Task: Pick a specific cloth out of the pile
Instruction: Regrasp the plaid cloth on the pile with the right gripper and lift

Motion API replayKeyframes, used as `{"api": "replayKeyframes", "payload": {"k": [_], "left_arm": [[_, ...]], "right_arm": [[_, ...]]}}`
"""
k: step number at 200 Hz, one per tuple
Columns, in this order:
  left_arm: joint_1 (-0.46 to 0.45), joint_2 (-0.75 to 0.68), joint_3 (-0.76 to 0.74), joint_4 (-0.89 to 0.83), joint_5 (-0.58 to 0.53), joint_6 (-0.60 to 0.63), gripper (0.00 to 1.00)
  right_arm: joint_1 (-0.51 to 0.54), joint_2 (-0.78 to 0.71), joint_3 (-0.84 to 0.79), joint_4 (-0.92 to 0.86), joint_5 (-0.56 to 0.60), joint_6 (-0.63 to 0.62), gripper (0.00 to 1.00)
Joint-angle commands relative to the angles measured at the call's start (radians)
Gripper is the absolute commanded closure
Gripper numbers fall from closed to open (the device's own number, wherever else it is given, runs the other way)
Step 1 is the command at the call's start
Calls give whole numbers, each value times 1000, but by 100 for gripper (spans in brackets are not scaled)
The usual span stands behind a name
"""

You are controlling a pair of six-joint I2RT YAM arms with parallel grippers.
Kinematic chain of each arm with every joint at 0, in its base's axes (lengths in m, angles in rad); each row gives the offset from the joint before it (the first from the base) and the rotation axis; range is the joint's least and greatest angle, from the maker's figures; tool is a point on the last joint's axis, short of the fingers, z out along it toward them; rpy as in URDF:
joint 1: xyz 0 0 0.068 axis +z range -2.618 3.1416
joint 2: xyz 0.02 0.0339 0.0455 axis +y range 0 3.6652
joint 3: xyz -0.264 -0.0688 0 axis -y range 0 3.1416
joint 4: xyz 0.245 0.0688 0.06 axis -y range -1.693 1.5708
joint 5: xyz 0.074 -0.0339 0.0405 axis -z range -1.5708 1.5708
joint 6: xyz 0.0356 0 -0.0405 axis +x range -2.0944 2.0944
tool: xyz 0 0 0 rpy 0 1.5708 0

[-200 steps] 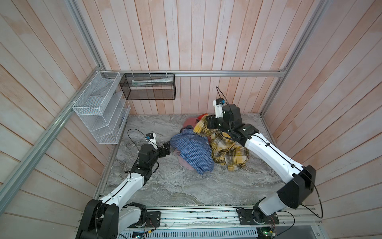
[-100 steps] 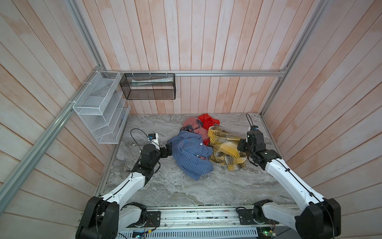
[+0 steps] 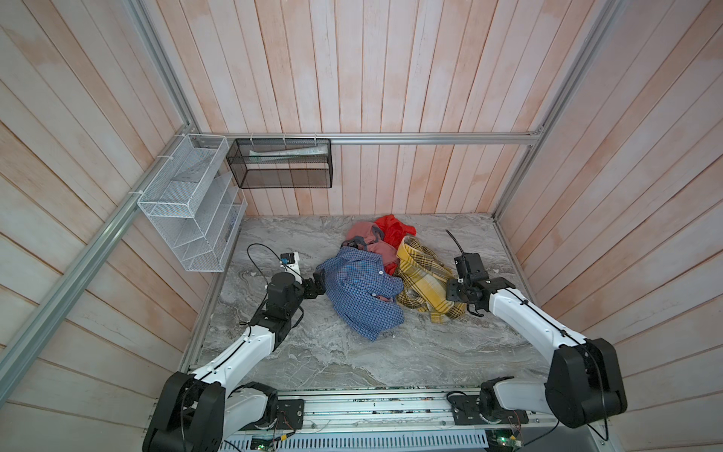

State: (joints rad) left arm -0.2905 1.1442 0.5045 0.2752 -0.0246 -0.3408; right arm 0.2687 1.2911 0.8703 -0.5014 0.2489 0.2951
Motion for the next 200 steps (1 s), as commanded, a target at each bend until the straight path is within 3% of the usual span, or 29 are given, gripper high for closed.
{"api": "replayKeyframes", "payload": {"k": [1,25,40,57,90,126,166,200], "left_arm": [[-4,-31,-11,-31,-36,22,3],[-4,-47,-16,-37,-49,21,3],[-4,-52,-16,-38,-46,20,3],[-4,-53,-15,-42,-43,20,3],[-4,-51,-20,-36,-39,9,3],[-4,-44,-20,-35,-28,-1,3],[-4,-47,-28,-34,-30,-5,3],[-4,-54,-21,-51,-36,0,3]], "right_arm": [[42,-86,82,-11,2,-87,12],[107,-117,121,-15,47,-155,6],[145,-121,120,-6,3,-235,4],[189,-118,71,16,-64,-371,3],[212,-69,-47,116,-56,-546,2],[213,80,-49,146,-110,-602,2],[213,297,-20,164,-12,-616,2],[213,415,2,151,7,-626,17]]}}
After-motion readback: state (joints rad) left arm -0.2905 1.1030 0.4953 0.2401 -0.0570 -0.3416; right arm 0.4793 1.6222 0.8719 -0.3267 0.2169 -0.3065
